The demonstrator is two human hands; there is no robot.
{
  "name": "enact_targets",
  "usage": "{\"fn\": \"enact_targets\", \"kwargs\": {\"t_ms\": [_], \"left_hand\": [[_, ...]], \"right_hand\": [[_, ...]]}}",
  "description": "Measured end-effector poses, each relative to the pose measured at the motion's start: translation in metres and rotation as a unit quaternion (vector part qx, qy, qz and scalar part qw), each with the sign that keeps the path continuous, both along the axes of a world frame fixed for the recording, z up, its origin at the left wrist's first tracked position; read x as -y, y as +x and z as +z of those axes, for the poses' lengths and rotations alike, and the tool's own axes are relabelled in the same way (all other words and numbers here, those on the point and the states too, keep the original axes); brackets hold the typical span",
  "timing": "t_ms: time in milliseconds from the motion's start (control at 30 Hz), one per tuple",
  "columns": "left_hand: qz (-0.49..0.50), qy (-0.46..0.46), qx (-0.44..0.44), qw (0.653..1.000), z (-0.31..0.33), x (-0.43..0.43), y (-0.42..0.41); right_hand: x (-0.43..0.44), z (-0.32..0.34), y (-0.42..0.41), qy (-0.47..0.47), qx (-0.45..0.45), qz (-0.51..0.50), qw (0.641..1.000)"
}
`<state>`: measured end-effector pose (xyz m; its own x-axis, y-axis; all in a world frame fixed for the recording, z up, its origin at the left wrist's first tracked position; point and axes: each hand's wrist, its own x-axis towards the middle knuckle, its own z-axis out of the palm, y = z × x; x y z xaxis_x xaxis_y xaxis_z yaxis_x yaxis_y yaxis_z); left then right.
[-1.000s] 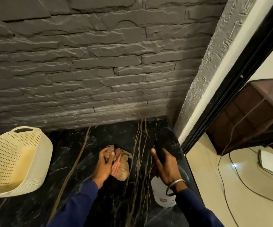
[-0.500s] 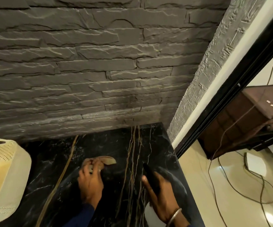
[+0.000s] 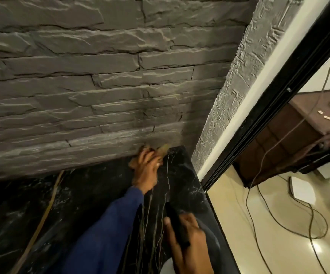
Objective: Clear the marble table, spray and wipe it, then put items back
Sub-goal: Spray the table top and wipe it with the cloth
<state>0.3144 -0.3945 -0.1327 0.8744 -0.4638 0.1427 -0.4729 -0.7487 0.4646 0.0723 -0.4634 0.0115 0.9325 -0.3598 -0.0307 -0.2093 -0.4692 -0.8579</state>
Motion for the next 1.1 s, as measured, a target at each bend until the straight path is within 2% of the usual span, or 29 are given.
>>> {"fn": "enact_targets", "kwargs": {"t_ms": [100,200,267,333,433,500,567,667,767,867,933,1000,1100], "left_hand": [[-0.105,-0.014,-0.006,0.994,0.005,0.066,-0.022],[-0.295,0.034,0.039,0.954,0.002,0.104,-0.055],[-0.328,0.051,0.057,0.942,-0.005,0.105,-0.057],[-0.254,0.046,0.058,0.964,-0.013,0.091,-0.043],[-0.022,0.024,0.032,0.999,-0.014,0.036,-0.018],[0.154,0.060,0.020,0.986,-0.010,-0.023,-0.015],[0.290,0.067,0.006,0.955,-0.006,-0.083,-0.022],[0.361,0.099,-0.039,0.927,-0.003,-0.121,-0.046],[0.290,0.089,-0.028,0.952,0.002,-0.090,-0.078],[0.079,0.013,0.012,0.997,0.021,-0.039,-0.120],[-0.044,-0.061,-0.013,0.997,0.039,-0.017,-0.149],[-0.147,-0.036,-0.063,0.986,0.041,-0.013,-0.165],[-0.203,0.007,-0.035,0.979,0.007,-0.036,-0.160]], "right_hand": [[0.019,-0.001,-0.003,-0.029,0.002,-0.061,0.998],[0.031,0.011,-0.003,0.014,-0.043,-0.107,0.993],[0.032,0.018,-0.001,0.026,-0.079,-0.112,0.990],[0.031,0.015,-0.003,0.002,-0.049,-0.099,0.994],[0.024,0.004,-0.010,-0.033,-0.016,-0.055,0.998],[0.013,0.004,-0.014,-0.018,-0.024,-0.042,0.999],[0.001,0.010,-0.015,-0.001,-0.028,-0.025,0.999],[-0.015,0.011,-0.018,0.003,-0.022,0.016,1.000],[-0.021,0.004,-0.023,0.001,-0.026,0.012,1.000],[-0.021,0.001,-0.033,-0.018,-0.025,-0.004,1.000],[-0.022,-0.001,-0.040,-0.030,-0.034,-0.016,0.999],[-0.023,-0.005,-0.047,-0.049,-0.035,-0.024,0.998],[-0.026,-0.008,-0.055,-0.066,-0.030,-0.015,0.997]]}}
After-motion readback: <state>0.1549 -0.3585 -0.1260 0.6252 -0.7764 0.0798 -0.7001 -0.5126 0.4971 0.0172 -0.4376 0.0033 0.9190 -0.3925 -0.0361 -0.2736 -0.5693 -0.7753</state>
